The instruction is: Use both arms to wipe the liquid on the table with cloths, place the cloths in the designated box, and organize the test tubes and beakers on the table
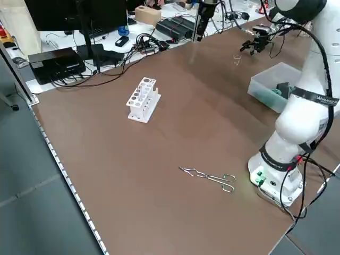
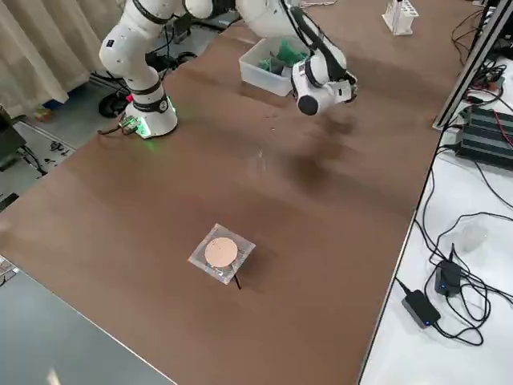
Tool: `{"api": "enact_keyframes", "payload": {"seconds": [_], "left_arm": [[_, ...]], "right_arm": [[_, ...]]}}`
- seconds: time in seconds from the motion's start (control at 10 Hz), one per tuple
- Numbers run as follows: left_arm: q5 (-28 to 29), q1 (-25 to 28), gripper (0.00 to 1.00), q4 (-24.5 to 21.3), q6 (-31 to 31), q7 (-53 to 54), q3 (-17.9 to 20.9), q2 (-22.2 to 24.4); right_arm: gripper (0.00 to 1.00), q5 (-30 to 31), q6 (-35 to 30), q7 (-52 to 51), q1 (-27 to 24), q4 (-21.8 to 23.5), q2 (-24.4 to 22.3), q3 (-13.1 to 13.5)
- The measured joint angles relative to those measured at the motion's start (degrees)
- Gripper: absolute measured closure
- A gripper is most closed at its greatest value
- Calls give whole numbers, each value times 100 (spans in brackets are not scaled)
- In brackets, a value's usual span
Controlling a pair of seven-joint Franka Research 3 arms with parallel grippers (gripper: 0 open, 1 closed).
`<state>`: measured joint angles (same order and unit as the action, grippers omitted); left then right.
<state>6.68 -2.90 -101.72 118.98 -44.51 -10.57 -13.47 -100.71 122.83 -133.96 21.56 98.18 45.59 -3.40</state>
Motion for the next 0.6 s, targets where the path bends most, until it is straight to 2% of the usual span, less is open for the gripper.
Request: {"api": "enact_keyframes", "payload": {"seconds": [0.3, 0.6], "left_arm": [[0, 43, 78, -518, 0, 1215, 1093, 494], [-1, 40, 78, -583, 0, 2397, 1969, 595]], "right_arm": [[1, -42, -344, -1122, -131, -524, 521, 17], [1, -527, -709, -1619, -134, -786, 1049, -5]]}}
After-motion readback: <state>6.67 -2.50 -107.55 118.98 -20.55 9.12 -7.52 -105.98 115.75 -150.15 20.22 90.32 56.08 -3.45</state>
